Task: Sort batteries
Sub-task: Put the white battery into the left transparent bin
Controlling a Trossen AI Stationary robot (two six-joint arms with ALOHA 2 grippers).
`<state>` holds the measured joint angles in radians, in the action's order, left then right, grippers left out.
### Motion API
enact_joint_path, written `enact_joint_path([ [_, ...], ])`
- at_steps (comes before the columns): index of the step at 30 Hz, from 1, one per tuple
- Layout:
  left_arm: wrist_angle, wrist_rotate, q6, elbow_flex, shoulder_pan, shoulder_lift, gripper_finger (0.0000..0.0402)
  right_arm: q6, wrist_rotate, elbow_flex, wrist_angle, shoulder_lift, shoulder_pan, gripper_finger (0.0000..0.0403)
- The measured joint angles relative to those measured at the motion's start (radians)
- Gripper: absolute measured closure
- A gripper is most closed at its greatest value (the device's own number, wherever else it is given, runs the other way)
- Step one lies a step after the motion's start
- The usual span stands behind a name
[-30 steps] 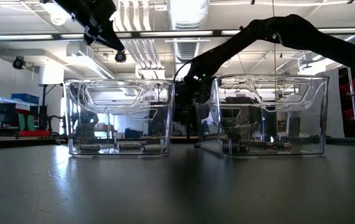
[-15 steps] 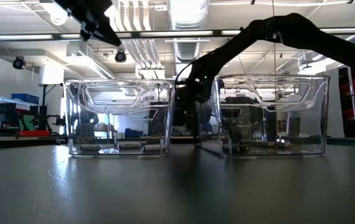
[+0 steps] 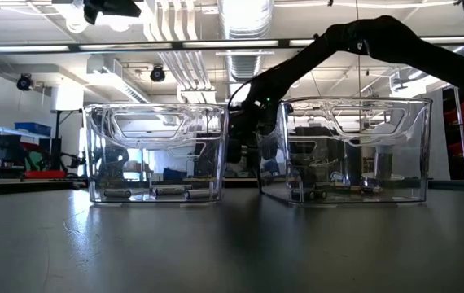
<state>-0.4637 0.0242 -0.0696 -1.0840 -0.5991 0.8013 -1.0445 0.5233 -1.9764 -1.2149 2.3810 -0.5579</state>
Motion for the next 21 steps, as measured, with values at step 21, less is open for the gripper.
enact_joint_path([
  [21,0.005,0.029,0.039,0.000,0.000,0.017,0.0363,0.114,-0.085,0.000,0.021,-0.004,0.001,0.0367],
])
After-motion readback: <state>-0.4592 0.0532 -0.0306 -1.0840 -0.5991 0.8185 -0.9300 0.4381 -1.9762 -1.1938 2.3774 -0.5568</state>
